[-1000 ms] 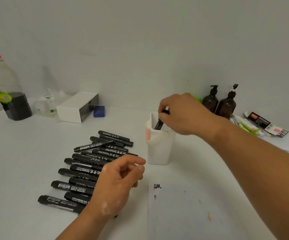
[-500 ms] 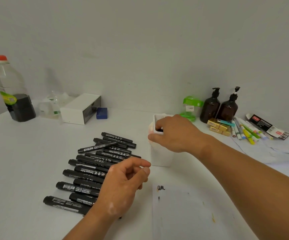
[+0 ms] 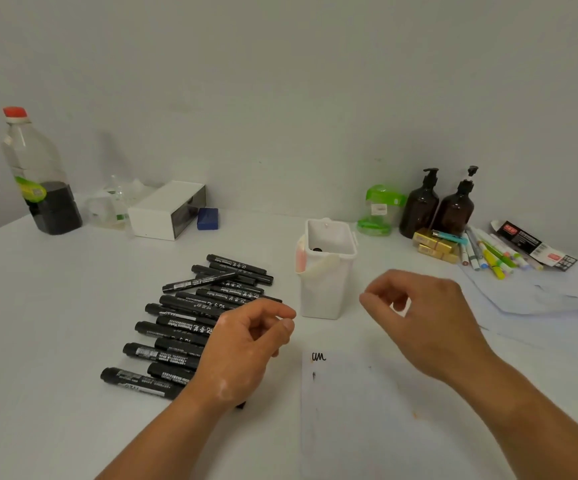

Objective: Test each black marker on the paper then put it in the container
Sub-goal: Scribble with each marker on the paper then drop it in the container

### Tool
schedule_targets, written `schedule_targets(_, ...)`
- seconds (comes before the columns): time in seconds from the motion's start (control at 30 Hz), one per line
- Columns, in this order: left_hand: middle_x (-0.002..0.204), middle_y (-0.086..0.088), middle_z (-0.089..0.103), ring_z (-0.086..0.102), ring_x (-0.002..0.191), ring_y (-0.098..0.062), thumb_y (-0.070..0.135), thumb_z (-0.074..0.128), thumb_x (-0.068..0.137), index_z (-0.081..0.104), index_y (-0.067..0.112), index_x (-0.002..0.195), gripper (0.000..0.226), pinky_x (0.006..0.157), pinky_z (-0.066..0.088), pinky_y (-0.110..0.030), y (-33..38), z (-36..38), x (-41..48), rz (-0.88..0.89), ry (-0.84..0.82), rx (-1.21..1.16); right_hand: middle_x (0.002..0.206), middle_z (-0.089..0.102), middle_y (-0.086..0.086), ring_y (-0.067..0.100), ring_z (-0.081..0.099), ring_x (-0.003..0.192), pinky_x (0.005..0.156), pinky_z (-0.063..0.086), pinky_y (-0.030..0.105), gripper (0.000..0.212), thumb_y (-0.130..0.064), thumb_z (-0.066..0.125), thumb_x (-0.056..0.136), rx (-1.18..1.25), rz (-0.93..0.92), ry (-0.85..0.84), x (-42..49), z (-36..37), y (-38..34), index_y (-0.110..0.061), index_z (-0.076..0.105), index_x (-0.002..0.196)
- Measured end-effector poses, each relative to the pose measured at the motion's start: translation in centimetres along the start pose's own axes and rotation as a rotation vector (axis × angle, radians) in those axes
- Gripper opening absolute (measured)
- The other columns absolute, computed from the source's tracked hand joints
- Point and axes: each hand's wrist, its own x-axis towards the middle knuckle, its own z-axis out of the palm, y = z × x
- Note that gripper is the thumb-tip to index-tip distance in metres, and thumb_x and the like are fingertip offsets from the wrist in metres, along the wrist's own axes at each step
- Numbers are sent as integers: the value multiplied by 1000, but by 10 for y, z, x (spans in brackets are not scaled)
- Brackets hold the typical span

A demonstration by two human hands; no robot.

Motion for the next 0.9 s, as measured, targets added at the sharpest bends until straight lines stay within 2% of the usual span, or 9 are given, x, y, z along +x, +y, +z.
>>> schedule_targets(0.07, 70, 2, 69, 62, 61, -11, 17, 70, 91, 74, 33, 90, 17, 62, 54, -24, 6, -5, -2, 15, 12, 52, 70, 67, -25, -3, 60, 82, 61, 42, 10, 12, -42, 71, 87, 39, 47, -93, -26, 19, 17, -42, 68, 75)
schedule_targets(0.17, 77, 4, 71, 66, 67, -13, 24, 70, 91, 73, 36, 91, 12, 62, 57, -25, 11, -25, -13, 54, 5, 226, 68, 67, -24, 1, 60, 84, 69, 43, 11, 20, -36, 75, 85, 61, 58, -176, -51, 41, 34, -43, 65, 69)
schedule_targets(0.3, 79, 20, 69, 66, 78, -4, 24, 74, 87, 71, 34, 87, 10, 67, 52, -12, 8, -63, -42, 153, 45, 674, 69, 68, -21, 0, 60, 85, 68, 42, 9, 17, -35, 76, 84, 104, 49, -190, -63, 51, 39, -42, 67, 72)
schedule_targets(0.4, 91, 19, 65, 61, 86, -3, 27, 77, 84, 72, 28, 98, 14, 79, 54, -26, 5, -84, -61, 232, -12, 974, 68, 67, -20, 1, 61, 82, 68, 41, 7, 18, -32, 78, 82, 138, 25, -187, -67, 54, 35, -42, 68, 71)
schedule_targets(0.47, 96, 15, 65, 60, 90, -10, 30, 77, 83, 74, 27, 105, 23, 82, 52, -34, 2, -87, -68, 252, -90, 1091, 69, 68, -20, 1, 62, 80, 67, 41, 8, 18, -32, 79, 82, 166, 15, -183, -68, 54, 34, -43, 68, 72)
schedule_targets(0.67, 92, 9, 64, 60, 84, -16, 23, 80, 79, 75, 26, 109, 30, 79, 47, -32, -7, -77, -72, 296, -126, 1185, 70, 68, -21, 4, 63, 83, 68, 41, 8, 18, -29, 79, 81, 225, 5, -147, -71, 49, 35, -42, 69, 73)
schedule_targets(0.8, 85, 7, 58, 56, 79, -16, 23, 81, 78, 75, 27, 112, 34, 77, 40, -30, -12, -66, -68, 316, -117, 1190, 81, 67, -29, 4, 63, 83, 67, 42, 9, 15, -29, 78, 82, 242, 28, -157, -69, 48, 37, -39, 70, 74)
schedule_targets(0.9, 85, 4, 56, 56, 81, -19, 22, 80, 80, 76, 27, 109, 30, 78, 45, -34, -12, -52, -63, 333, -124, 1179, 82, 67, -30, 3, 62, 84, 69, 41, 7, 13, -30, 78, 82, 228, 21, -165, -69, 48, 36, -39, 71, 75)
